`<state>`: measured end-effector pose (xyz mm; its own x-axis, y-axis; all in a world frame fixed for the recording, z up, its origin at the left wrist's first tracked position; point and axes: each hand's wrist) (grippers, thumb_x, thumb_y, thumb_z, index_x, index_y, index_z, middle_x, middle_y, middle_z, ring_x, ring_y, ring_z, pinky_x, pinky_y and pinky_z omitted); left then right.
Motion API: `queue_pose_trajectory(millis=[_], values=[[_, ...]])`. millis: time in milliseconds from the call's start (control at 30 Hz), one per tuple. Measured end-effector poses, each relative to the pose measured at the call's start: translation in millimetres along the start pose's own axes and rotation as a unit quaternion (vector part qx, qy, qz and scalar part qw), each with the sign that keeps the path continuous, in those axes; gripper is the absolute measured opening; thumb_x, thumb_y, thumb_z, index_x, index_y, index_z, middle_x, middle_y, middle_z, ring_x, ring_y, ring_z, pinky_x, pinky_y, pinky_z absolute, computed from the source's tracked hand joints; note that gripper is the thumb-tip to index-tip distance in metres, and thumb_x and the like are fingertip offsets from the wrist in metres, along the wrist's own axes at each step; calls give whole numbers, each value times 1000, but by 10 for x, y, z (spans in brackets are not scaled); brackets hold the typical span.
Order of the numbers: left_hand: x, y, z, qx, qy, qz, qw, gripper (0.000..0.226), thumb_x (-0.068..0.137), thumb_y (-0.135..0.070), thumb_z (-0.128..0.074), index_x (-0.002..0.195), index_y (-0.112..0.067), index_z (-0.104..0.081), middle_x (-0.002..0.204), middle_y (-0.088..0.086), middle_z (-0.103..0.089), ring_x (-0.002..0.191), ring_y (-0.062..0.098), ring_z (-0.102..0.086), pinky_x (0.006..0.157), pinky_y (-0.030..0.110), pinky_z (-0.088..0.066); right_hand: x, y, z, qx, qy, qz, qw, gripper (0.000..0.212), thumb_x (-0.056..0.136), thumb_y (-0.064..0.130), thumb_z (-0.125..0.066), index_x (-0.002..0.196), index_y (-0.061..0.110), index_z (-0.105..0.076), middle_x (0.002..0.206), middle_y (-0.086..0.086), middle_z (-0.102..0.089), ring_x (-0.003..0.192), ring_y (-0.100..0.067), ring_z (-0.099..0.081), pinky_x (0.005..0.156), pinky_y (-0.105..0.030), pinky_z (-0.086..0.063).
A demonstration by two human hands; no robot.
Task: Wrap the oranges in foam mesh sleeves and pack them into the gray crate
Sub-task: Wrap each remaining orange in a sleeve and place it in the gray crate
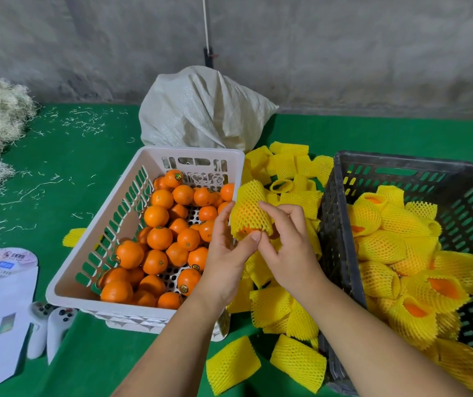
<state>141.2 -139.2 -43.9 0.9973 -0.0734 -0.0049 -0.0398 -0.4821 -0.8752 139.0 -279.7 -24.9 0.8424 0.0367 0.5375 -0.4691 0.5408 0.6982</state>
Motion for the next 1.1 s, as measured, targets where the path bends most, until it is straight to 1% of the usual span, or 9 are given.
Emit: queue_pose_trajectory(millis=[200,367,567,800,867,933,1000,1033,1100], values=[[-5,-39,-9,-48,-48,-10,998,49,92,-25,-78,137,-34,-60,122,12,-72,115,31,-70,93,39,-58,11,22,38,-1,-51,87,995,29,93,4,-61,120,13,-65,113,0,-52,100,2,-53,79,-16,-50],[-29,-30,-29,15,-35,16,999,66,82,-37,-82,138,-19,-50,117,5,-74,109,25,-71,88,34,-59,-25,47,-54,62,11,-63,996,56,92,28,-69,142,27,-45,125,11,-42,114,5,-50,85,-8,-46],[-19,14,-22,21,-39,-8,999,68,89,-30,-78,146,-18,-43,120,7,-71,105,18,-69,80,28,-56,37,-15,52,22,-60,-30,998,33,92,2,-59,122,11,-70,105,2,-58,86,-2,-56,72,-17,-46],[51,66,26,-24,-80,-10,996,50,95,-14,-63,139,5,-46,108,18,-59,91,29,-55,74,40,-44,1,65,65,21,6,103,994,20,91,11,-58,103,5,-73,98,-3,-60,89,-12,-60,75,-24,-51],[63,76,36,-24,-99,-4,995,53,92,-8,-63,142,-5,-47,109,18,-62,86,28,-58,71,36,-49,17,82,100,118,35,15,992,16,89,22,-58,95,11,-67,88,1,-58,82,-12,-57,71,-27,-48],[52,84,40,15,-96,-10,995,58,90,-2,-70,142,-18,-48,120,13,-68,98,30,-69,78,37,-58,60,122,139,226,44,-159,960,32,87,48,-56,99,18,-58,84,-3,-57,76,-15,-56,67,-34,-43],[0,101,30,116,-47,-42,991,70,82,-6,-76,142,-24,-46,123,-1,-71,108,19,-71,82,32,-60,95,130,137,282,82,-301,907,56,78,74,-59,117,35,-53,96,17,-66,87,1,-63,76,-28,-47],[-32,115,20,176,-16,-60,982,75,79,-8,-76,144,-26,-44,125,-7,-70,113,15,-70,82,30,-60,98,131,115,314,109,-337,881,65,74,78,-66,126,44,-49,106,26,-67,99,6,-64,86,-29,-51],[-68,174,13,264,17,-93,960,78,81,-11,-77,148,-27,-41,138,-6,-63,130,19,-61,98,39,-57,112,129,75,365,117,-368,847,72,72,58,-82,135,46,-48,126,16,-67,115,-6,-66,99,-37,-55]])
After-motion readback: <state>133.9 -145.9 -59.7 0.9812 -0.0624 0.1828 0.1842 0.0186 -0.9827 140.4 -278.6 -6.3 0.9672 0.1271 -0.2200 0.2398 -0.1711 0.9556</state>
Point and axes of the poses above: each hand's wrist, its own x-axis towards the middle knuckle, its own z-axis out of the back of the hand, y = z × x
